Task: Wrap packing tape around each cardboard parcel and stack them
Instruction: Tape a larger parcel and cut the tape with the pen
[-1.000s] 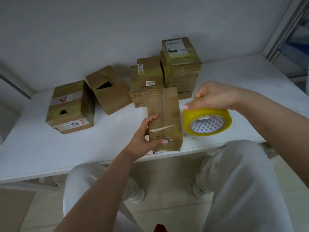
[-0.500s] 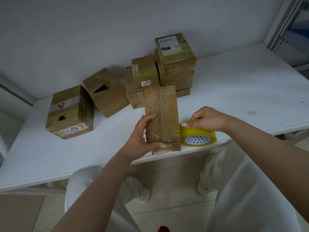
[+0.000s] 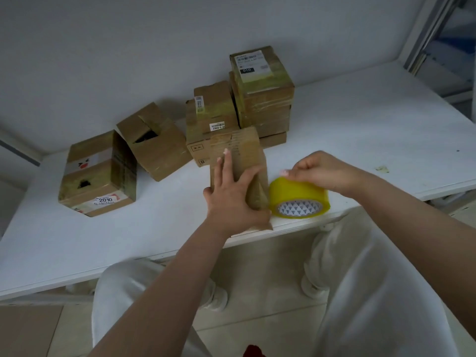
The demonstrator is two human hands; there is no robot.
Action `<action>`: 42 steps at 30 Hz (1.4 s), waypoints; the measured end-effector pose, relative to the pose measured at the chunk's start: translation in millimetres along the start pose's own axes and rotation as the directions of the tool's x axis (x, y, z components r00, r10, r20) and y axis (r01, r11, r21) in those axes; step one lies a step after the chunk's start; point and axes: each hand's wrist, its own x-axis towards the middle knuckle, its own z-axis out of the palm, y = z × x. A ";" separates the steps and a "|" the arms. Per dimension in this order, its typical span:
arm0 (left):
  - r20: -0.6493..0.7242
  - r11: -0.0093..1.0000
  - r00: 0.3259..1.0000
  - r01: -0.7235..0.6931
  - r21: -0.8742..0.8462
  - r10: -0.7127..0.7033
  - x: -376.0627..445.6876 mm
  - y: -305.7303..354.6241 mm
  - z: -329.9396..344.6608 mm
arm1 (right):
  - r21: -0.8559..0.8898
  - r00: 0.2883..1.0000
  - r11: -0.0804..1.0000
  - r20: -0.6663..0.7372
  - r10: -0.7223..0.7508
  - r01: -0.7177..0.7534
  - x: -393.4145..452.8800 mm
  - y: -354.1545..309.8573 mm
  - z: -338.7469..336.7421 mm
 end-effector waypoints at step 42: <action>0.150 0.737 0.982 0.186 -0.649 -0.116 -25.8 -71.7 34.4 | -0.347 0.992 0.930 -0.026 0.121 -0.122 -3.5 16.7 -25.4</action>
